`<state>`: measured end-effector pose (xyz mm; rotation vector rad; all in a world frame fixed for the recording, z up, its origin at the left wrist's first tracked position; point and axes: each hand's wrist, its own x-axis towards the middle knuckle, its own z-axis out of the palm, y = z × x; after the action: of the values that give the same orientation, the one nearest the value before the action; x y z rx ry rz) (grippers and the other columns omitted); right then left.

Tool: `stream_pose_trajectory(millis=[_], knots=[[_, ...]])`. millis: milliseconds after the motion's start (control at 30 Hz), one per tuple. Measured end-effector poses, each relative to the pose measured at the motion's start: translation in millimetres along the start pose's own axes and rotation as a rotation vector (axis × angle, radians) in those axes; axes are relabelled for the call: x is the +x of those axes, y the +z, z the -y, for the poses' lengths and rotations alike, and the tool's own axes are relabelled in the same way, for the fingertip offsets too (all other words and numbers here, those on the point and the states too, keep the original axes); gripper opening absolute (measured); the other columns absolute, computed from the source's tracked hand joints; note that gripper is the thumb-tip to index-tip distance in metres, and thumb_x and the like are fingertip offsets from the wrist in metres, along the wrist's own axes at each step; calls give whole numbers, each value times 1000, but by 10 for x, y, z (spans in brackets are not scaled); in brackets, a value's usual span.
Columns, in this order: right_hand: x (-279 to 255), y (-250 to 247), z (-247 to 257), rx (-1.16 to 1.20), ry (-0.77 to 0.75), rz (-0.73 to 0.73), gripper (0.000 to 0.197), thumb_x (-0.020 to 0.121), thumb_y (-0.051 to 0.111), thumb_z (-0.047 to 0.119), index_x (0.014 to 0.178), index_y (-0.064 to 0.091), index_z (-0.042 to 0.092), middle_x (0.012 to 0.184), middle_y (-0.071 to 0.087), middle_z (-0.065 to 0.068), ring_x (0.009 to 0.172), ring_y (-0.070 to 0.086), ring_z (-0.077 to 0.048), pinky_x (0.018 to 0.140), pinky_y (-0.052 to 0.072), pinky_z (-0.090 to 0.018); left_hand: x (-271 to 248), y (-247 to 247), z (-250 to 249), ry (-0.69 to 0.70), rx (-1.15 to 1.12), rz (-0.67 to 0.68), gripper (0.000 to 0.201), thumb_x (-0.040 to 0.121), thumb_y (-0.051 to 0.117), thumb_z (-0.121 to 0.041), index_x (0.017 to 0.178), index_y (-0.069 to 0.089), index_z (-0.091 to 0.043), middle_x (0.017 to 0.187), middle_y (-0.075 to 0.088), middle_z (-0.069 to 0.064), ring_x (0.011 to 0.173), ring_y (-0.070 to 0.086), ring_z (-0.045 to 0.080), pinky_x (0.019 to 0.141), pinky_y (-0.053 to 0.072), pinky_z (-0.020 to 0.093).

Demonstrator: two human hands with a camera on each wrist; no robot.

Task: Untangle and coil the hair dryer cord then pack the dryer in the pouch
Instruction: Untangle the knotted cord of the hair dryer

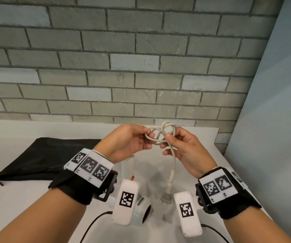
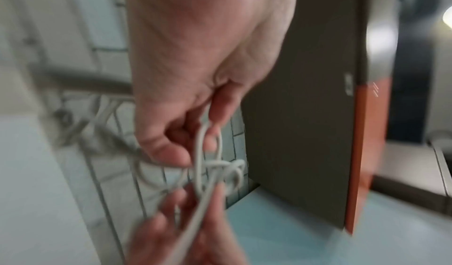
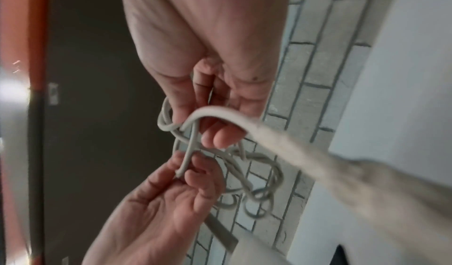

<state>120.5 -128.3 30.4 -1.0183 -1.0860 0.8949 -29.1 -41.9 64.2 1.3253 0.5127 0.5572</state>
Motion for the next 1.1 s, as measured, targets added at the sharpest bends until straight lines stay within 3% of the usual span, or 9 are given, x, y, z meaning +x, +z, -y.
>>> stream_pose_trajectory(millis=[67, 167, 300, 433, 567, 767, 867, 1000, 1100], knots=[[6, 3, -27, 63, 26, 8, 9, 86, 51, 9, 93, 54, 4, 80, 59, -5, 65, 61, -10, 59, 53, -22, 6, 3, -10, -33, -116, 34, 32, 91, 31, -19, 61, 42, -13, 56, 47, 0, 59, 45, 16, 64, 38, 28], [7, 29, -55, 88, 44, 36, 6, 86, 51, 8, 88, 56, 8, 76, 58, -3, 64, 58, -9, 58, 52, -21, 22, 24, 12, -35, 210, 63, 40, 96, 34, -35, 61, 44, -17, 41, 36, -10, 49, 36, 9, 59, 34, 25], [17, -36, -45, 204, 74, 41, 9, 76, 54, 19, 82, 54, 11, 66, 60, 1, 60, 57, -12, 57, 51, -23, 62, -35, 26, 15, 90, 50, 34, 96, 35, -23, 67, 49, -13, 38, 39, -9, 47, 46, 9, 62, 36, 27], [-5, -129, -85, 223, 88, 21, 15, 74, 53, 17, 88, 59, 11, 67, 65, 3, 62, 60, -12, 59, 52, -21, 98, -111, 62, 36, -386, -10, 36, 97, 29, -17, 65, 44, -12, 63, 69, 2, 60, 68, 12, 60, 57, 26], [-44, -90, -125, 222, 44, 24, 15, 78, 51, 15, 91, 58, 12, 67, 68, 7, 62, 60, -7, 63, 50, -20, 124, -77, 89, 49, -524, 24, 44, 95, 32, -22, 53, 40, -12, 100, 70, 21, 45, 57, 9, 57, 56, 24], [-40, -8, -138, 112, 51, 25, 13, 91, 44, 9, 85, 55, 9, 67, 62, 3, 55, 56, -6, 58, 51, -19, 125, -76, 87, -177, -333, 73, 34, 93, 38, -31, 69, 49, -11, 52, 55, -3, 22, 30, 3, 30, 36, 14], [-49, 2, -141, 71, 34, 68, 13, 91, 43, 7, 89, 56, 10, 73, 62, 3, 63, 56, -6, 62, 49, -20, 122, -72, 100, -224, -360, 90, 31, 95, 34, -25, 69, 45, -13, 51, 54, -4, 23, 29, 2, 29, 29, 11], [-71, 1, -172, 42, 36, 84, 21, 93, 40, 5, 103, 55, 15, 78, 68, 13, 64, 57, 1, 58, 48, -15, 151, -9, 123, -185, -466, 16, 35, 97, 29, -18, 65, 41, -11, 57, 63, 4, 30, 38, 3, 32, 34, 13], [-103, -24, -207, 46, 44, 62, 26, 94, 38, 7, 114, 54, 15, 90, 67, 6, 66, 59, -1, 55, 49, -18, 174, 27, 147, -101, -537, -42, 36, 97, 28, -15, 64, 40, -11, 59, 64, 6, 37, 46, 6, 37, 40, 15]])
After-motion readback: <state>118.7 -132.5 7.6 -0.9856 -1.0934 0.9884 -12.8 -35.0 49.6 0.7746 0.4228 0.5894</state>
